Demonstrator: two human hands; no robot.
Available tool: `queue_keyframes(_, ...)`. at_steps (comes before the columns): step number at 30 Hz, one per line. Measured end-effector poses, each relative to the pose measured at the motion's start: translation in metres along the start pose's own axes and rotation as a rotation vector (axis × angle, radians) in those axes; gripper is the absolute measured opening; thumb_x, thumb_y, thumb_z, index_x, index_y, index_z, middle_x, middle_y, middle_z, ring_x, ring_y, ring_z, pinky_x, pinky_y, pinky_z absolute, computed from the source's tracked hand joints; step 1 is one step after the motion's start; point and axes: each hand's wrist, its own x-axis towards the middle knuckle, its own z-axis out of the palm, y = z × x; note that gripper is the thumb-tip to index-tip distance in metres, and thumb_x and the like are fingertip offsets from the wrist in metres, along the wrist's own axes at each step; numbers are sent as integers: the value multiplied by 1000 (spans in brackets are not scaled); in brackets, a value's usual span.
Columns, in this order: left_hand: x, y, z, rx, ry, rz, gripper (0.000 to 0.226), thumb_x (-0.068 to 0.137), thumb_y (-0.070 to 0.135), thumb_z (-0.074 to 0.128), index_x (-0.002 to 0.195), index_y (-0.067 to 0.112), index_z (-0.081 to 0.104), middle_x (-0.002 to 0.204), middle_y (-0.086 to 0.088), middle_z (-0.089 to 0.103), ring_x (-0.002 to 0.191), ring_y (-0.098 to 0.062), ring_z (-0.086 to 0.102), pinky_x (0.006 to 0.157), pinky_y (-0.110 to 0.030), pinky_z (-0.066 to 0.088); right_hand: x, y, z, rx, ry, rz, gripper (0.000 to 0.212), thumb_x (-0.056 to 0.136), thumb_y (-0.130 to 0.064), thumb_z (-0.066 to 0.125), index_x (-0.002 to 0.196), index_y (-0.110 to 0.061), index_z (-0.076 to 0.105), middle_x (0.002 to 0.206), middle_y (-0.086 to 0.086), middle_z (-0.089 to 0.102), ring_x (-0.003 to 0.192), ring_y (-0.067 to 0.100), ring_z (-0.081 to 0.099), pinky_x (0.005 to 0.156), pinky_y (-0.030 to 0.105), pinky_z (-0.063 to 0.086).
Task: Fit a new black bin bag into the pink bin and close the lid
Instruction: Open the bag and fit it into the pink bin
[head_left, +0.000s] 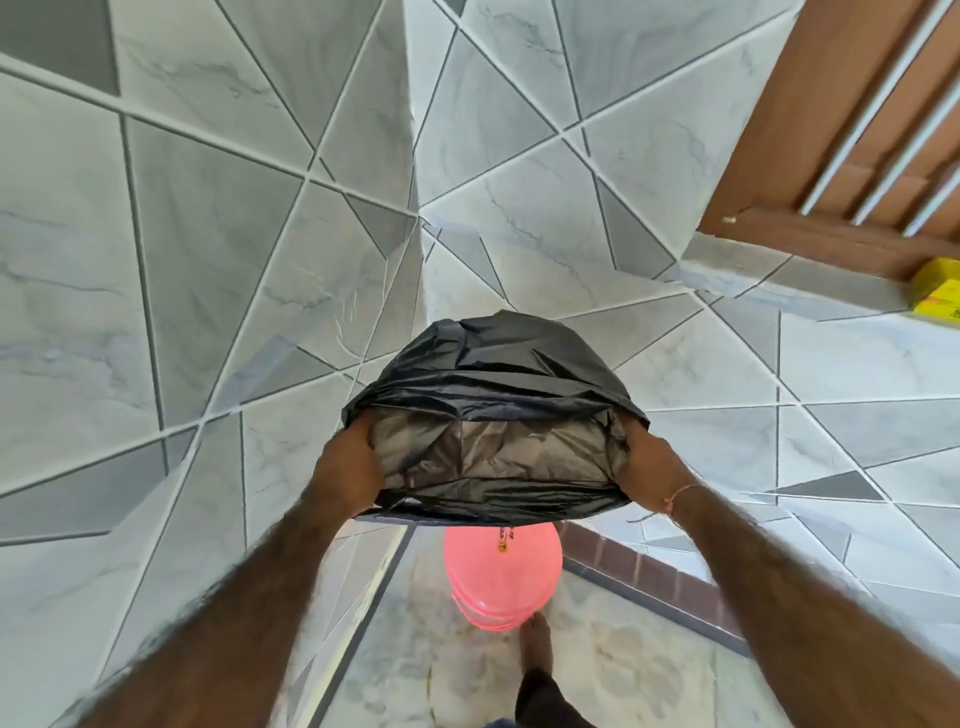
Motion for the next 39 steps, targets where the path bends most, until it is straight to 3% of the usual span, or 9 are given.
queue_keyframes(8, 18, -1, -21, 103, 78, -43, 42, 96, 30, 44, 135, 17, 46, 123, -24, 61, 108, -44, 59, 96, -45, 47, 22, -36, -2, -8, -139, -161, 62, 92, -15, 46, 149, -25, 24, 120, 29, 63, 105, 44, 62, 90, 40, 49)
queue_keyframes(10, 26, 1, -34, 168, 43, -40, 40, 95, 29, 43, 134, 19, 48, 123, -25, 61, 108, -44, 59, 94, -44, 47, 31, -47, -9, -13, -237, -196, 59, 89, -7, 44, 144, -26, 36, 111, 22, 66, 89, 37, 65, 75, 33, 53)
queue_keyframes(13, 37, 4, -57, 299, -158, -27, 40, 92, 27, 47, 131, 22, 53, 129, -19, 60, 113, -38, 58, 97, -40, 47, 37, -59, -29, -18, -505, -106, 53, 82, 3, 36, 122, -23, 59, 73, 12, 59, 51, 25, 57, 39, 20, 37)
queue_keyframes(18, 42, 24, -75, 508, -503, 60, 22, 79, 41, 53, 91, 26, 65, 107, -1, 68, 93, -21, 63, 78, -30, 44, 41, -71, -66, -116, -662, -14, 21, 77, -20, 51, 70, -12, 68, 54, 5, 62, 51, 20, 56, 45, 18, 25)
queue_keyframes(24, 43, 37, -41, 544, -630, 106, 21, 81, 35, 56, 97, 30, 67, 108, -1, 70, 89, -21, 64, 71, -28, 41, 60, -62, -75, -198, -564, -44, 34, 84, -33, 57, 57, -14, 60, 40, -3, 53, 38, 15, 46, 41, 17, 29)
queue_keyframes(26, 42, 35, -21, 563, -655, 142, 25, 88, 25, 48, 105, 22, 66, 115, -8, 68, 97, -28, 64, 74, -27, 40, 68, -54, -62, -306, -476, -97, 30, 88, -30, 58, 67, -9, 65, 53, 4, 56, 52, 20, 52, 44, 21, 37)
queue_keyframes(30, 40, 8, 38, 511, -634, 119, 35, 88, 27, 49, 121, 20, 59, 126, -9, 65, 110, -29, 63, 91, -33, 49, 87, -20, -8, -450, -398, -93, 29, 91, -20, 53, 104, 0, 68, 106, 19, 71, 101, 32, 67, 81, 31, 51)
queue_keyframes(34, 33, -11, 99, 402, -559, -21, 43, 88, 42, 49, 128, 28, 50, 128, -2, 63, 114, -27, 62, 100, -40, 48, 97, 14, 49, -407, -409, -39, 29, 82, -23, 56, 104, -10, 69, 111, 15, 72, 105, 33, 66, 88, 34, 52)
queue_keyframes(39, 41, -23, 177, 443, -536, -62, 45, 95, 26, 43, 139, 22, 40, 131, -4, 60, 120, -26, 58, 101, -34, 45, 110, 38, 107, -351, -523, -28, 34, 86, -27, 56, 118, -15, 61, 120, 12, 68, 111, 32, 63, 90, 34, 50)
